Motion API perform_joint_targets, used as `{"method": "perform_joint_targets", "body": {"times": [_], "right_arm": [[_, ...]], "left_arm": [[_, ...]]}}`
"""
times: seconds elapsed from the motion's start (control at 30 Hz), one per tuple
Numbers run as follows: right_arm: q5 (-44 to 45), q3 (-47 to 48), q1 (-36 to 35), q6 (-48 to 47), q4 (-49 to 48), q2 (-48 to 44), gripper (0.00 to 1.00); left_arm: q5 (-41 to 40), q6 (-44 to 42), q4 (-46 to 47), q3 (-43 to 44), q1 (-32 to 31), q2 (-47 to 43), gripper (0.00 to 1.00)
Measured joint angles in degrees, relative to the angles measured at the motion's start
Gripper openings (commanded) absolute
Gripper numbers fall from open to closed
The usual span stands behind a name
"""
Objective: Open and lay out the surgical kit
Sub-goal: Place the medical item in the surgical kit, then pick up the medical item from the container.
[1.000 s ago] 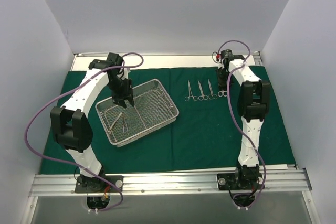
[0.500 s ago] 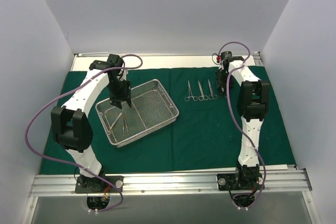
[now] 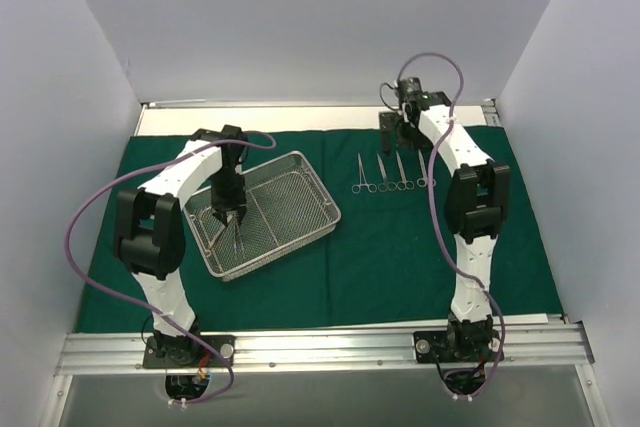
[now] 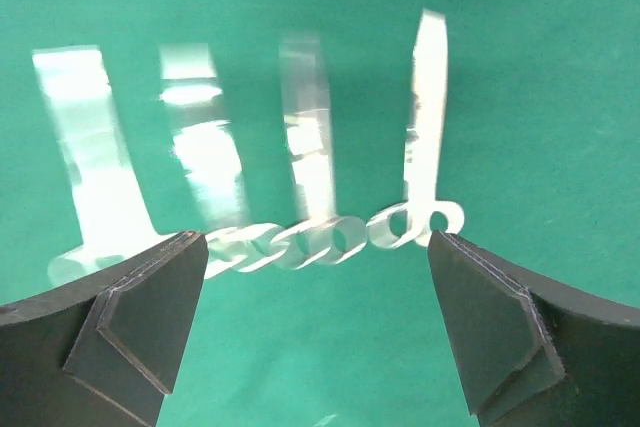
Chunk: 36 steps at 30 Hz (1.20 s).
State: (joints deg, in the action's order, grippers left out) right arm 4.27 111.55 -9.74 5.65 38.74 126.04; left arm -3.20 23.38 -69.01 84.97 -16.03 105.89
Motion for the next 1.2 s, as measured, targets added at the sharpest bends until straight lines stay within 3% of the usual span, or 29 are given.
{"method": "perform_joint_targets", "body": {"times": [0.2, 0.43, 0.63, 0.73, 0.87, 0.9, 0.93, 1.2], "right_arm": [[-5.57, -1.75, -6.73, 3.89, -3.69, -17.66, 1.00], [-9.05, -11.78, -4.52, 3.48, -9.42, -37.70, 1.00], [-12.90, -17.64, -4.66, 2.01, -8.37, -40.39, 1.00], [-13.31, -18.91, -4.70, 1.57, -6.97, -40.48, 1.00], [-13.35, -18.88, -4.70, 1.33, -6.08, -41.83, 1.00], [-13.38, -18.88, -4.70, 1.29, -5.90, -42.34, 1.00], [-13.38, -18.86, -4.70, 1.18, -5.75, -42.82, 1.00], [-13.66, -18.40, -6.86, -1.09, -5.99, -43.56, 1.00]], "left_arm": [[-1.36, 1.46, 1.16, -0.13, -0.90, 3.50, 0.40], [-2.58, 1.95, 3.58, -2.01, -1.44, 4.81, 0.38], [-2.51, 2.01, 6.32, -5.95, -1.84, 6.80, 0.38], [-2.75, 1.92, 7.41, -6.34, -1.99, 7.23, 0.31], [-1.92, 1.84, 8.46, -6.64, -2.03, 7.23, 0.16], [-1.66, 1.84, 8.66, -6.73, -2.03, 7.17, 0.05], [-1.27, 1.79, 8.81, -6.75, -2.03, 7.15, 0.02], [4.46, -0.04, 7.85, -5.68, -1.95, 2.43, 0.02]]}}
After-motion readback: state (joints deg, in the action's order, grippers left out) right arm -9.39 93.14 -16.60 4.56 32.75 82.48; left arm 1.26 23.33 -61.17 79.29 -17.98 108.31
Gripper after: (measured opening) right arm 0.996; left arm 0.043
